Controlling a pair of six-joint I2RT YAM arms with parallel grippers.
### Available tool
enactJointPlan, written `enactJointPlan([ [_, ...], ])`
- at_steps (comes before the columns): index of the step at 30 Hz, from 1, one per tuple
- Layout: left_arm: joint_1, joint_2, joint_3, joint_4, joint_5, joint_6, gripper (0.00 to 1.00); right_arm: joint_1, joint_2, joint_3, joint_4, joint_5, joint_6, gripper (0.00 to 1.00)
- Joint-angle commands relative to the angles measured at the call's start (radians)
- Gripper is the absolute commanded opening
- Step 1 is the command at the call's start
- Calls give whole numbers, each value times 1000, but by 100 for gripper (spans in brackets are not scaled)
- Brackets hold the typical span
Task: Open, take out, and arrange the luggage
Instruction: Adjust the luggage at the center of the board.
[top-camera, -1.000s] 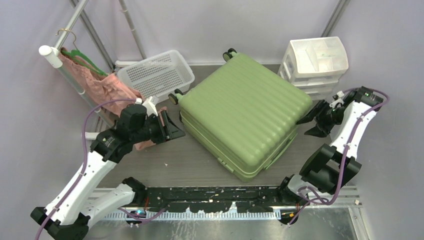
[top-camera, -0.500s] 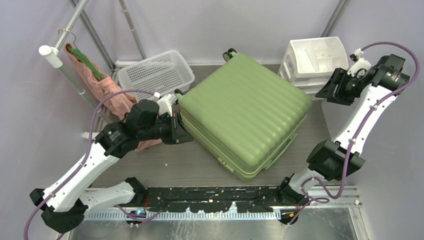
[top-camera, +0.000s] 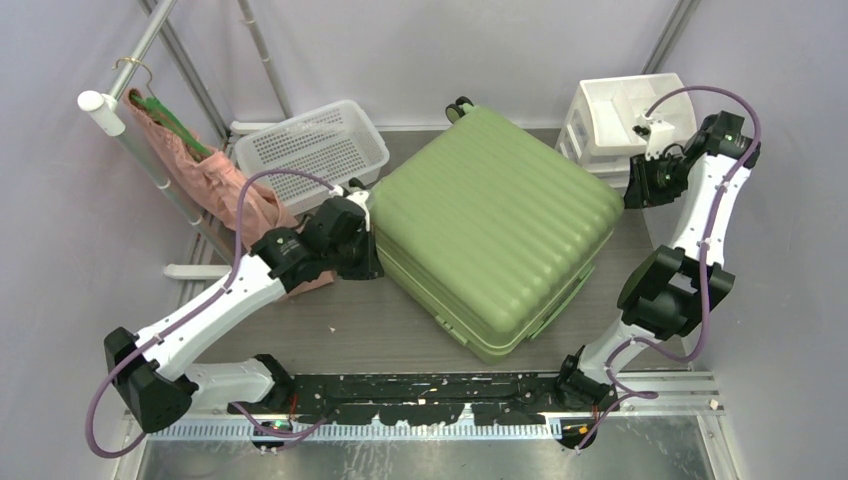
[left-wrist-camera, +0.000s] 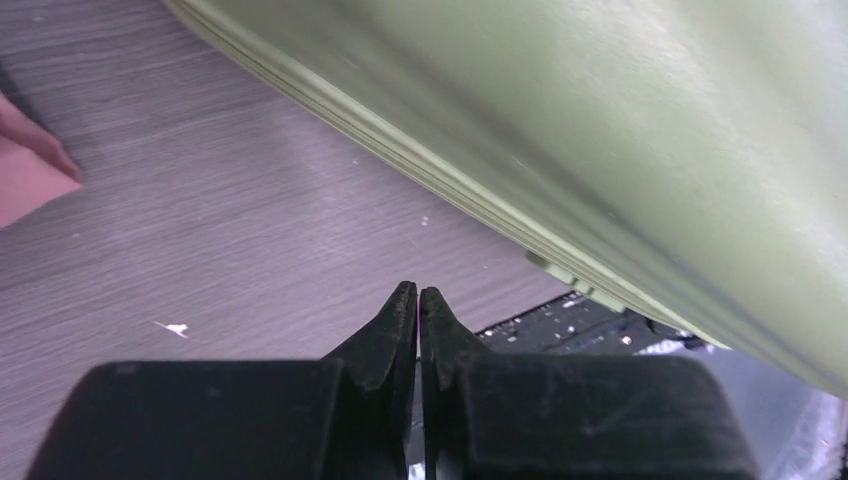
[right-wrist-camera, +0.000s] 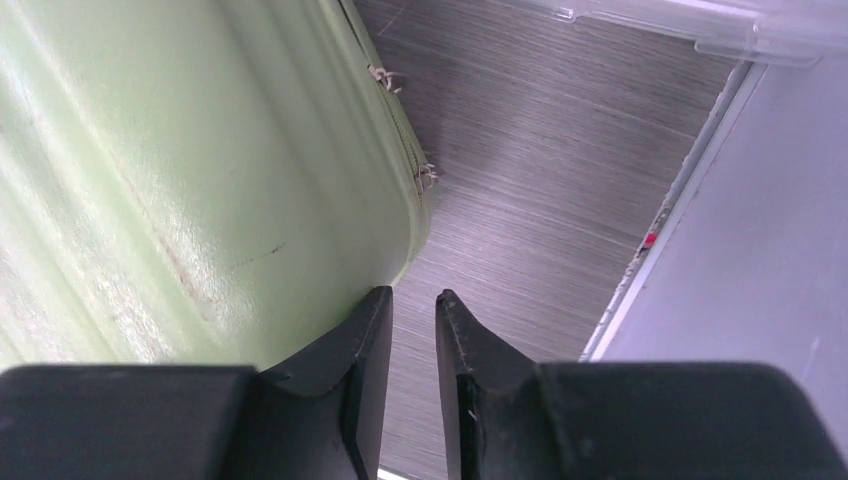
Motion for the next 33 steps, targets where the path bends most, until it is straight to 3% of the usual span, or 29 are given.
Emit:
enactJointPlan([
  [1,-3,16,-10,82,-129,36,8,42,-34,-34,-215,-151,-219,29],
  [7,13,110,11,193,-191,102,20,56,-133,-150,-360,-252,-389,29],
  [14,87,210,110,214,-146,177,23,116,-302,-313,-424,-299,-440,31],
  [18,114,234,160,207,-132,186,23,163,-376,-358,-424,-284,-432,32],
  [22,124,228,166,218,-136,184,24,159,-386,-215,-369,-234,-271,37],
  [24,135,236,170,242,-128,185,26,146,-372,-100,-307,-215,-152,48],
  [29,186,300,196,310,-51,165,26,101,-311,79,19,-175,280,94],
  [30,194,310,198,329,-33,156,26,101,-288,89,66,-171,348,99],
  [33,209,338,206,371,-5,139,26,101,-186,125,109,-177,490,100],
])
